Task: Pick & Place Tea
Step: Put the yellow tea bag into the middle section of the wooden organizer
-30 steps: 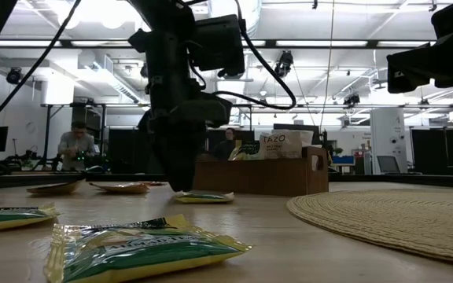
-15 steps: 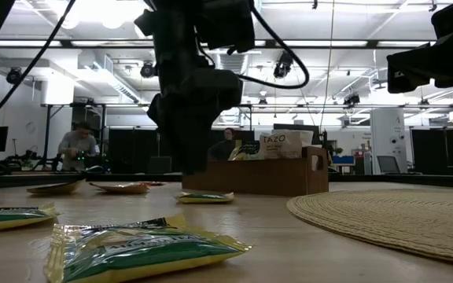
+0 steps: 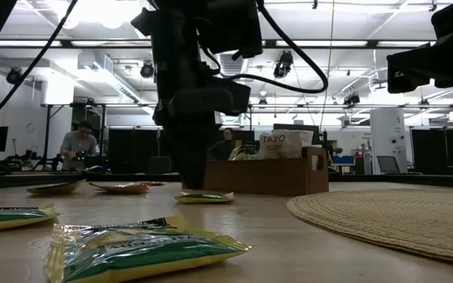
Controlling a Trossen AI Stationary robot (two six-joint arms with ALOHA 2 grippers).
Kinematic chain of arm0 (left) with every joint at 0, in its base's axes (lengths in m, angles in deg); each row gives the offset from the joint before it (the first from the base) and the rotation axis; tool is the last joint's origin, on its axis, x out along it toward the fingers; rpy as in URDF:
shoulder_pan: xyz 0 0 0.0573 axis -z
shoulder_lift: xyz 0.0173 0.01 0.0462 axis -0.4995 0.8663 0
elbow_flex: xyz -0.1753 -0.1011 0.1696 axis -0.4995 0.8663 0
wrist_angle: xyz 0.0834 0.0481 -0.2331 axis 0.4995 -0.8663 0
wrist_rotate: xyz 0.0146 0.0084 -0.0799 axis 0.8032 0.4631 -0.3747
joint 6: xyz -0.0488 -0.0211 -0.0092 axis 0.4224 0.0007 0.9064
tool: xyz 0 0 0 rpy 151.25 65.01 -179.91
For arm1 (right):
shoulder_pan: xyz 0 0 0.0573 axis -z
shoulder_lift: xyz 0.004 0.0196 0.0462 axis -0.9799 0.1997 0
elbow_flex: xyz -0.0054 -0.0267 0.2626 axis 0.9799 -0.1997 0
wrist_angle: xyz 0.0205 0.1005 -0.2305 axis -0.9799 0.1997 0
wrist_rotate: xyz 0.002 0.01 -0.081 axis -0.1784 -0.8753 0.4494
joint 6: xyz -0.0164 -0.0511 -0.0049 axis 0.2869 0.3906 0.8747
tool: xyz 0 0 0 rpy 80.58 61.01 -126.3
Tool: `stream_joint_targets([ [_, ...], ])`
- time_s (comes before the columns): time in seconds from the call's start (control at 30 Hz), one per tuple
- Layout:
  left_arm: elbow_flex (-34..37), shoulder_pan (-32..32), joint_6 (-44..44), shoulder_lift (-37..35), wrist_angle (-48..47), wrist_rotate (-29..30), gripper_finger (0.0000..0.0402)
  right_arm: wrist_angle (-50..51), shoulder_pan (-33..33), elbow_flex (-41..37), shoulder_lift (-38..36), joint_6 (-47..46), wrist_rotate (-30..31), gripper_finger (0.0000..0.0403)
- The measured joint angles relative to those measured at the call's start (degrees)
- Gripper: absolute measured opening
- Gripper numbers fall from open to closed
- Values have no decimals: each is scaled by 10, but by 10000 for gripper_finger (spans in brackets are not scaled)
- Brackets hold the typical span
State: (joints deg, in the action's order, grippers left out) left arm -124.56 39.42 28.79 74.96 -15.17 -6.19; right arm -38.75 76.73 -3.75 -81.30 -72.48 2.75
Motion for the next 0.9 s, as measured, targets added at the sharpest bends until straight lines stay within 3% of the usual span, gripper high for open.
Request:
stream_joint_targets([
  [0.43,-2,-1,-33,42,14,-14,162,0,0,0,0,0,0,8],
  [0.53,-1,-2,-33,46,14,-25,113,0,0,0,0,0,0,8],
  [0.63,0,-4,-37,47,15,-25,27,0,0,0,0,0,0,8],
  [0.9,-4,-11,-34,39,6,-37,1,0,0,0,0,0,0,8],
])
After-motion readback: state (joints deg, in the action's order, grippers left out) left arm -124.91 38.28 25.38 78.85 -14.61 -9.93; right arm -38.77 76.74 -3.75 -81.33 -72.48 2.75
